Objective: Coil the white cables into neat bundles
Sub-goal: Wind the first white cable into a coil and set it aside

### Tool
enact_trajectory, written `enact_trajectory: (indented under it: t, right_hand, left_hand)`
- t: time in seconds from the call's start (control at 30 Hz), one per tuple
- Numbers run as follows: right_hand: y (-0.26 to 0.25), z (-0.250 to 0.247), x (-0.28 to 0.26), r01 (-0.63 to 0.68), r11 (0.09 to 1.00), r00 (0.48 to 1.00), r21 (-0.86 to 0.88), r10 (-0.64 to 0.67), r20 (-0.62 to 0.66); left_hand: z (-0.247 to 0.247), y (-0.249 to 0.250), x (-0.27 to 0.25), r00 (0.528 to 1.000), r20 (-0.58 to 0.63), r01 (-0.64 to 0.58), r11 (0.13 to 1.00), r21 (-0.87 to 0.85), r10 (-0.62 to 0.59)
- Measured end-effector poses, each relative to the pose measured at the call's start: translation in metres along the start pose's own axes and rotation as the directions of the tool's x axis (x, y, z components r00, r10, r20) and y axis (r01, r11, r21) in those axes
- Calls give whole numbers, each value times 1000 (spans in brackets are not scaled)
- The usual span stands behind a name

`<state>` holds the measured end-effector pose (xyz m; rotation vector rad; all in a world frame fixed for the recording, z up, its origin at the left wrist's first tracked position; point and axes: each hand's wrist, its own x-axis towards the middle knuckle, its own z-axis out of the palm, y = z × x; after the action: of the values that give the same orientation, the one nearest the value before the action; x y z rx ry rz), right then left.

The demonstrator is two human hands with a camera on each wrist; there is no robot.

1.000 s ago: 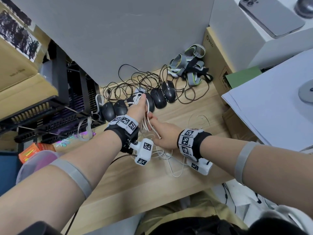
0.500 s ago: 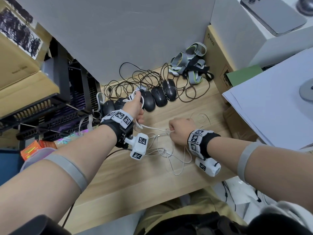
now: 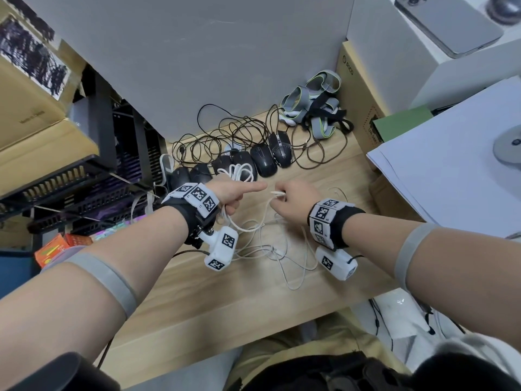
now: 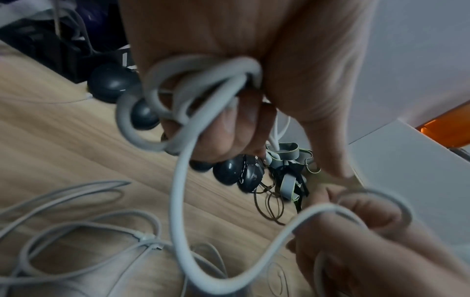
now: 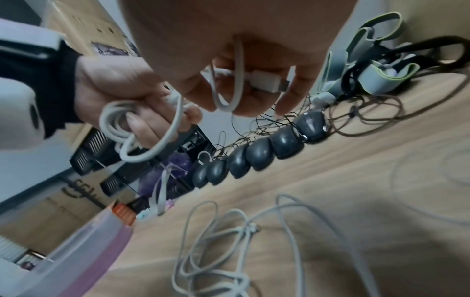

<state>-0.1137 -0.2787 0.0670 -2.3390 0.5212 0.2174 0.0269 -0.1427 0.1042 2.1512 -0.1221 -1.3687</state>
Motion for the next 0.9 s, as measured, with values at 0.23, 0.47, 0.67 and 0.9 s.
enact_trajectory:
  t: [0.23, 0.47, 0.67, 0.9]
  right_hand:
    - [-27, -12, 23, -155, 877, 983, 455, 184, -19]
    - [-29, -23, 28, -140, 898, 990, 416, 127, 61]
    - [-15, -25, 27, -135, 908, 987, 396, 87, 137]
    - [6, -17, 18, -122, 885, 989, 450, 144, -14]
  left_hand:
    - [11, 6, -6, 980, 144, -119, 987, -110, 134]
    - [11, 2, -8, 963, 237, -156, 981, 112, 126]
    - [12, 4, -13, 988, 148, -31, 996, -81, 43]
    - [5, 9, -7, 1000, -7, 10, 964, -267, -12]
